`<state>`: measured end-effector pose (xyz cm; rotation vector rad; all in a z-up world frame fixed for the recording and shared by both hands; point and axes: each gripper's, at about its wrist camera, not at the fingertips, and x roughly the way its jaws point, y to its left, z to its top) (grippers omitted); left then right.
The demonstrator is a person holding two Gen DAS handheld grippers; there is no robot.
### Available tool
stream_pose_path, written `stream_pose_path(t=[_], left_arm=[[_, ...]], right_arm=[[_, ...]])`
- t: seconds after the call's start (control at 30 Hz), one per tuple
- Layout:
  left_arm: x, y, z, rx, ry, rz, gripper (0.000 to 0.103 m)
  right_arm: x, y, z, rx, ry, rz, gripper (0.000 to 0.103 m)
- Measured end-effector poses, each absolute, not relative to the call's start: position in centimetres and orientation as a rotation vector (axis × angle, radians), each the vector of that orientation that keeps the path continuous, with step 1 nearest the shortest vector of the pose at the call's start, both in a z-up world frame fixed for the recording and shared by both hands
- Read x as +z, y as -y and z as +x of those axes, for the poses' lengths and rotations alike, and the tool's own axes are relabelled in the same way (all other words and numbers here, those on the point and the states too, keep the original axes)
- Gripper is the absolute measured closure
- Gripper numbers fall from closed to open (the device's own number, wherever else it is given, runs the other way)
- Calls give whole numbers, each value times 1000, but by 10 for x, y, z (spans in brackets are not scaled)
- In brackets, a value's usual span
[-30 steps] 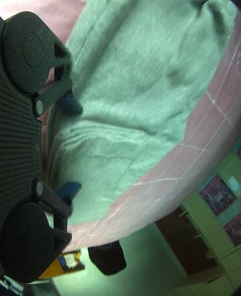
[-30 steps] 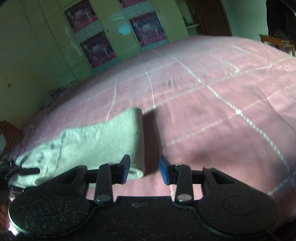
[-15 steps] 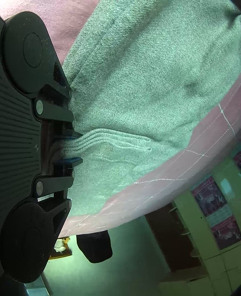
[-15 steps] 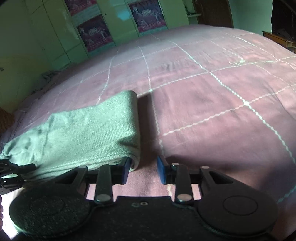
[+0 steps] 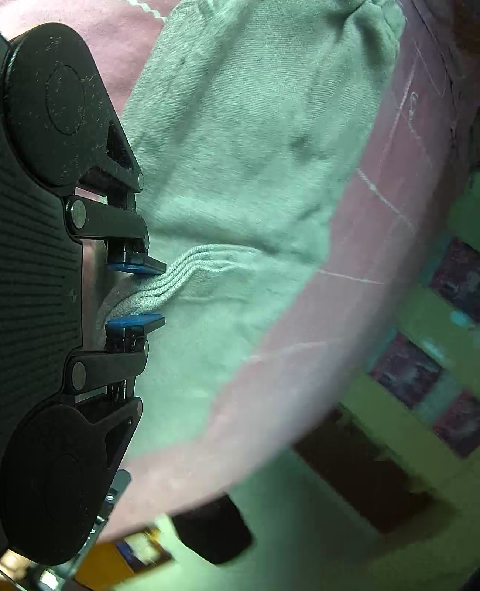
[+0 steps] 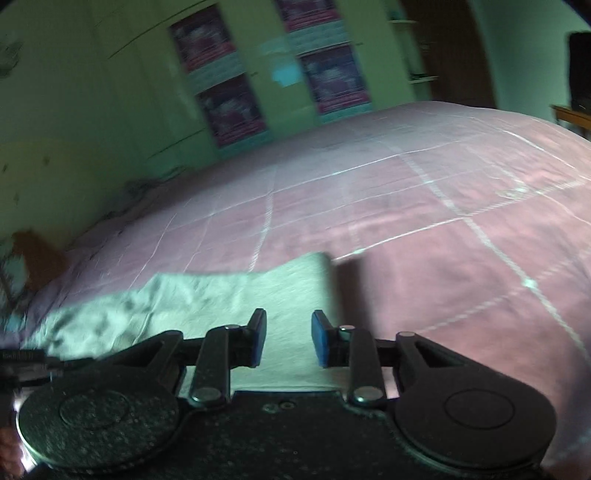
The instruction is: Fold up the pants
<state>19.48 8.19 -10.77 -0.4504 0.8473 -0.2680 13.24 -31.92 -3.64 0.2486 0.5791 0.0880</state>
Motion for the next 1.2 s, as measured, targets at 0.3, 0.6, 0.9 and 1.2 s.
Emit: stream_pose_path(t=[0.3, 0.6, 0.9, 1.2], left_arm=[[-95, -108, 217, -241, -806, -482, 78], [-121, -92, 265, -264, -884, -458, 77], [-137, -94, 287, -322, -879, -530, 70], [-150, -84, 306, -388, -898, -623, 73]], right_arm=[[-47, 320, 160, 85, -703, 166, 85], [-66, 322, 208, 31, -782, 113, 80], [-65, 340, 236, 23, -780, 172, 56], [-75, 377, 235, -74, -806, 249, 100]])
